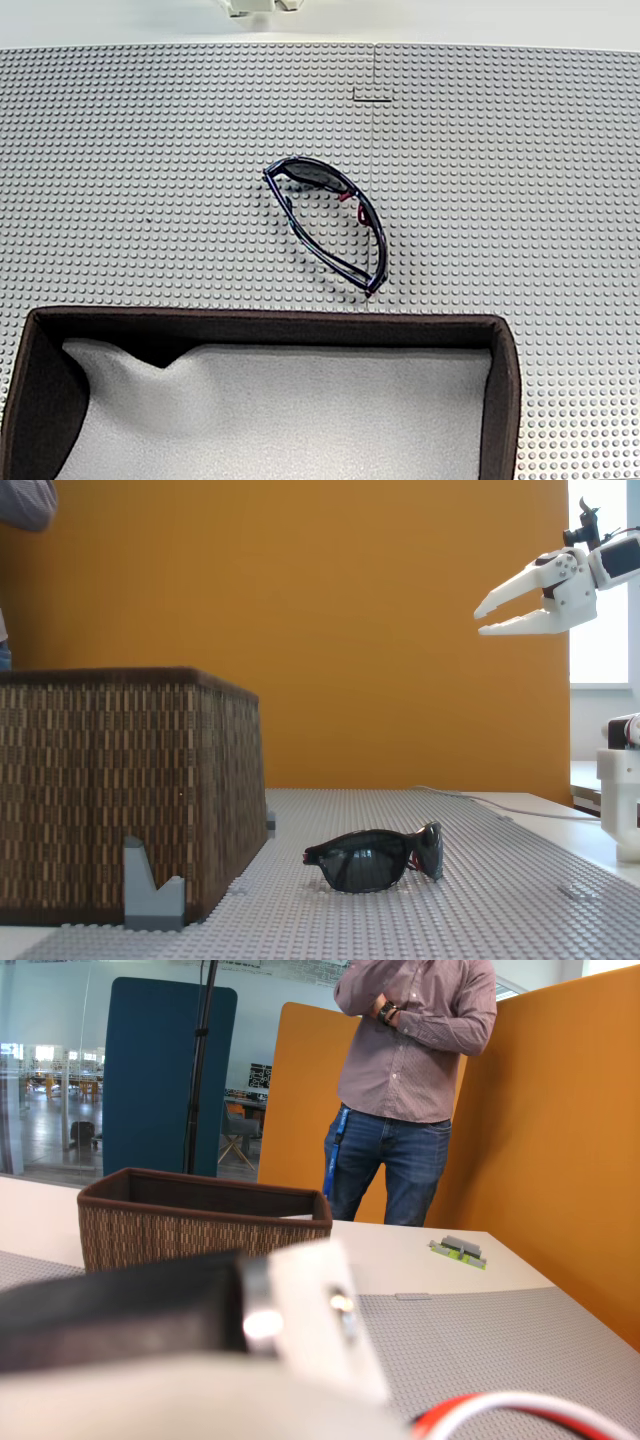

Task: Grasp a glasses and put it in the bin.

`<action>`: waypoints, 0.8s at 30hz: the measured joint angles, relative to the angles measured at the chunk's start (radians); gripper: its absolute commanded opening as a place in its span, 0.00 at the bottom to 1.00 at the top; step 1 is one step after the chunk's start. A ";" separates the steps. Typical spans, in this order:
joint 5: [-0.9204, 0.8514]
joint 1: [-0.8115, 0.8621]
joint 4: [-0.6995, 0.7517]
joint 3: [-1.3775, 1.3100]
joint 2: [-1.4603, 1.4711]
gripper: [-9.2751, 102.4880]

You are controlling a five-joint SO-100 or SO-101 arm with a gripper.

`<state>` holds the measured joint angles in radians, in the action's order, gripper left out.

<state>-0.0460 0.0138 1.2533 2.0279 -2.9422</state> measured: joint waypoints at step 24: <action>-0.035 -0.318 0.249 0.058 0.287 0.08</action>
<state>-0.0813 -0.3037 1.5018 2.0862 -2.6553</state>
